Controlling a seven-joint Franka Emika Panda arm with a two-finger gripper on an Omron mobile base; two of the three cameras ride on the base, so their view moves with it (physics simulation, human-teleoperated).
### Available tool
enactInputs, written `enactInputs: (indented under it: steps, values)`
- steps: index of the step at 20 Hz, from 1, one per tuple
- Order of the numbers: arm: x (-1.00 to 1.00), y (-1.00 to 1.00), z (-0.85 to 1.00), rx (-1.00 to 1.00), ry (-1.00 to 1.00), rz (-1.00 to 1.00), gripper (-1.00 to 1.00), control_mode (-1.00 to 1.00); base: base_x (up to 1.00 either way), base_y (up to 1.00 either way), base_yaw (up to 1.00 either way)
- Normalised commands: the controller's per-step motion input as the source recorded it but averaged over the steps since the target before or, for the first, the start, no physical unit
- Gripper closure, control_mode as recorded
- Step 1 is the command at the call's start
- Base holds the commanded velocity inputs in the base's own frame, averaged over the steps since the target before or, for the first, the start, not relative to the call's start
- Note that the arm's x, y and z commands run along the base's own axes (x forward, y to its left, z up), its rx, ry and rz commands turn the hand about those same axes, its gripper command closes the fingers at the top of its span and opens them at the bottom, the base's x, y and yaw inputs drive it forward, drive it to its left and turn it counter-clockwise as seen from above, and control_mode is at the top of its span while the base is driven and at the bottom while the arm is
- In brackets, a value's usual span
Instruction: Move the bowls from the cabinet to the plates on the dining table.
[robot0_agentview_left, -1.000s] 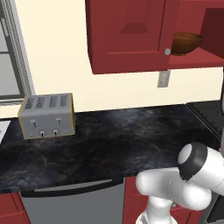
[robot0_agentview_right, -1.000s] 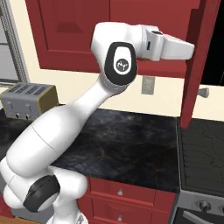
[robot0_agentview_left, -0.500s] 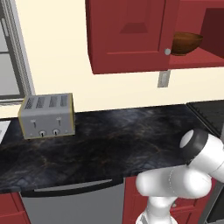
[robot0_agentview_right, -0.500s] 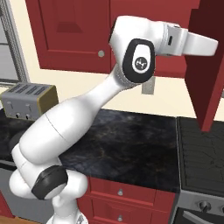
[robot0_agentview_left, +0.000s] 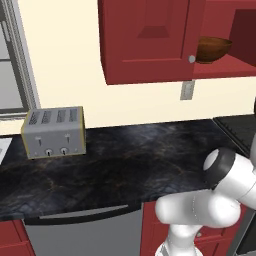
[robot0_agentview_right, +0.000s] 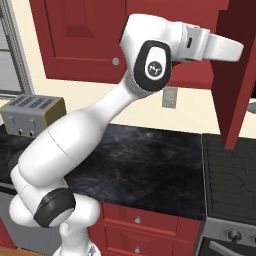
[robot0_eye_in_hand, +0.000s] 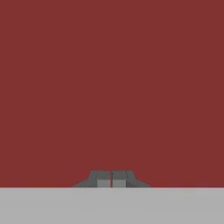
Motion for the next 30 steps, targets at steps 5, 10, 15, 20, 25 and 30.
enactInputs:
  steps: [5,10,15,20,25,30]
  values:
    - [0.00,0.31,-0.18,0.01,0.00,0.00,1.00,-1.00,0.00,0.00,0.00]
    - [-0.01,0.35,-0.03,0.03,0.00,0.01,1.00,-1.00,0.00,0.00,0.00]
    - [-0.11,0.44,0.00,0.01,0.03,0.05,1.00,-1.00,0.00,0.00,0.00]
    - [-0.33,0.45,-0.04,-0.05,0.07,0.10,1.00,-1.00,0.00,0.00,0.00]
    - [-0.32,0.30,-0.11,-0.05,0.07,0.10,1.00,-1.00,0.00,0.00,0.00]
    - [-0.13,0.37,-0.24,0.00,0.00,0.08,1.00,-1.00,0.00,0.00,0.00]
